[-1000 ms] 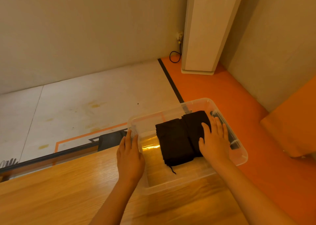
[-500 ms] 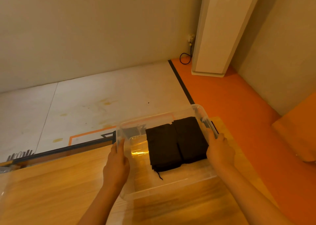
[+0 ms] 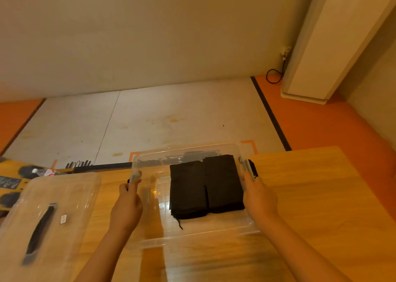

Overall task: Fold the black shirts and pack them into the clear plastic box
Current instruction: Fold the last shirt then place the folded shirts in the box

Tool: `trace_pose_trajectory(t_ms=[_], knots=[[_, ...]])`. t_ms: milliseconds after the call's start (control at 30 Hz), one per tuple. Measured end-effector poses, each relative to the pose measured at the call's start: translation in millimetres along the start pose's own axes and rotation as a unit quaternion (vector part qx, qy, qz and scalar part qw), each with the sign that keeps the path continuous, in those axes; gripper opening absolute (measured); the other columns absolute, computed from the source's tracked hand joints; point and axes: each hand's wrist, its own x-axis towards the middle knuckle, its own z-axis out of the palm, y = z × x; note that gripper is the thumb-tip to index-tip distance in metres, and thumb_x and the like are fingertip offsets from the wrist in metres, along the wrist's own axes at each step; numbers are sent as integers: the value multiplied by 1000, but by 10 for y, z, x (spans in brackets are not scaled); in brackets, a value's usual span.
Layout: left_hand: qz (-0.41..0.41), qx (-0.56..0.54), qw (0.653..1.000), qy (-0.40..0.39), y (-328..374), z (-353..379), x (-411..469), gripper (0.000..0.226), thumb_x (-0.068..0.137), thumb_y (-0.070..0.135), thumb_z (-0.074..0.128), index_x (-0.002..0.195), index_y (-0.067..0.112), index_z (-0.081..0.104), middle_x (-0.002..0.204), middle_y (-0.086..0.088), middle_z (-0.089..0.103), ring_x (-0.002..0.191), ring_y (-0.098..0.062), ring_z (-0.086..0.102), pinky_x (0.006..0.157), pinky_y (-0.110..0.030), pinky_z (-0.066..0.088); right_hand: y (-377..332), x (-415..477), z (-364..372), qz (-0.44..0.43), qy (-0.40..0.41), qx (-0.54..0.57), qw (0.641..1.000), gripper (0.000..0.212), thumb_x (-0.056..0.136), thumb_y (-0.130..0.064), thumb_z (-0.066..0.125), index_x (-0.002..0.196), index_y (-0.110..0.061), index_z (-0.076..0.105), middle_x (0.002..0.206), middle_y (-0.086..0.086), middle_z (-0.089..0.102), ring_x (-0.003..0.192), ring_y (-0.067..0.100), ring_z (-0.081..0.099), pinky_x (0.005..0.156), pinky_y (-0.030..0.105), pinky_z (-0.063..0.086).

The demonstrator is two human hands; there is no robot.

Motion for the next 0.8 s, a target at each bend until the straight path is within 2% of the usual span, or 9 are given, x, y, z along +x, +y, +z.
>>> trace_pose_trajectory(t_ms=[200,267,367,467,533,567,633,700,800], knots=[[-17,-84,995,46,-409,-168,-8,58,97,6,46,150,19,27,128,-13,52,63,-13,53,49,-30,46,-432,-155,177,8,20,18,1000,70,98,-18,48,153,-29,6,114,2,55,77,11,58,48,18,34],[-43,-112,991,50,-504,-196,-8,48,99,13,45,145,13,34,107,-8,65,59,-12,56,50,-32,48,-509,-164,213,27,32,24,999,76,98,-17,49,154,-25,-2,111,1,57,69,10,55,46,19,34],[-55,-135,989,38,-637,-178,-8,42,99,15,43,141,12,36,80,-2,61,55,-19,59,47,-30,45,-592,-170,247,40,36,9,999,71,99,-20,47,153,-20,2,117,1,58,74,11,59,48,19,35],[-46,-142,988,44,-633,-207,-1,43,98,17,46,140,12,37,99,-8,63,70,-23,64,53,-33,49,-639,-185,259,41,34,2,999,70,99,-21,48,153,-19,3,118,1,59,76,10,58,45,18,31],[-7,-64,994,84,-609,-212,-16,49,92,12,56,138,6,40,127,-19,53,103,-33,59,73,-40,53,-655,-202,241,37,49,-6,998,72,97,-21,52,153,-17,7,127,5,54,94,14,59,56,18,43],[30,-4,994,108,-590,-180,-26,56,87,9,61,139,3,42,135,-22,47,118,-37,52,87,-44,50,-676,-221,241,26,72,-20,997,73,94,-21,55,153,-15,12,136,8,49,112,19,55,74,22,50],[122,68,983,115,-490,-108,-32,67,82,10,67,143,5,39,146,-21,40,135,-38,38,108,-48,35,-797,-277,263,-8,107,-47,993,74,91,-22,59,152,-15,18,152,14,32,140,30,30,112,37,35],[196,75,977,41,-335,11,26,68,89,17,61,149,13,31,155,-12,30,144,-29,26,118,-44,18,-1067,-329,318,-103,87,-56,989,71,94,-29,55,153,-20,17,160,11,12,148,29,5,117,39,5],[246,73,960,-108,-171,223,202,70,96,20,46,155,16,8,162,-4,8,150,-18,3,121,-32,1,-1505,-368,486,-308,16,-66,949,66,95,-38,51,152,-24,21,161,5,6,147,24,-5,117,40,-3]])
